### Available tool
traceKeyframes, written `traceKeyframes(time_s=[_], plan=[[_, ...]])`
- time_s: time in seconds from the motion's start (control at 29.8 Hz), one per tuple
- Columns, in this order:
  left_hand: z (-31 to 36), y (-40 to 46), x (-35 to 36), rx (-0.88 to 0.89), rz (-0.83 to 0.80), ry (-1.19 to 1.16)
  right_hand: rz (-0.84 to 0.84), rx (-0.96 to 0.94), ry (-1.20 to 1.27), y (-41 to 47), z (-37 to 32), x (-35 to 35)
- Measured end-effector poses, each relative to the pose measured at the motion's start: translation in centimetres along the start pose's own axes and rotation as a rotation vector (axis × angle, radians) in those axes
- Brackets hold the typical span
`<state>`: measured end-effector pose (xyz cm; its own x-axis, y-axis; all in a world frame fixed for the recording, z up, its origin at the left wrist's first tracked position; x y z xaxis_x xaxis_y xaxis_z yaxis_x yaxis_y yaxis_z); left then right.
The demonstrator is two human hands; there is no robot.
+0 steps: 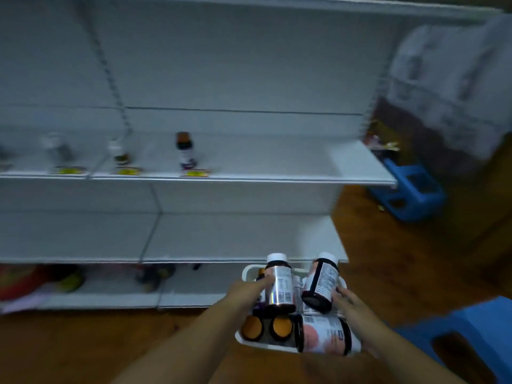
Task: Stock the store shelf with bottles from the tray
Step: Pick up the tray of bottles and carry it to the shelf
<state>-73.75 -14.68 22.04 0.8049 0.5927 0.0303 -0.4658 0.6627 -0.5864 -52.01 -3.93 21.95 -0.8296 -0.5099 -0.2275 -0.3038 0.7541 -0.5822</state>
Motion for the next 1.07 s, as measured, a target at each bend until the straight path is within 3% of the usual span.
traceKeyframes(time_s=[0.3, 0.64, 0.8, 1.07], plan=[[3.1, 3.9, -20.1, 0.005, 0.288, -0.191, -0.361, 0.005, -0.126, 7.0, -8.3, 20.9], [5.7, 9.5, -35.4, -0.022, 0.517, -0.285, -0.577, -0.064, -0.271, 14.2, -16.0, 39.4], [5.3, 13.7, -43.6, -0.029, 0.48, -0.291, -0.593, 0.022, -0.271, 16.5, -16.9, 47.7], [4.2, 24.5, -56.5, 0.008, 0.34, -0.168, -0.378, 0.085, -0.277, 20.1, -14.9, 59.9]])
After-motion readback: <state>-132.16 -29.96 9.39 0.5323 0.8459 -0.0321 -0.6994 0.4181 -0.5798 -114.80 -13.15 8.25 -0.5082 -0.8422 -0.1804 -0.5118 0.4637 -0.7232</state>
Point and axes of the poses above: each hand's wrist, its own y-axis towards the middle knuckle, its own x-axis out of the palm, z = x × y, the point moved 2 cm from there along y, towards the middle knuckle, and after that the axes turned 5 degrees about x, right-handed, at the moved point
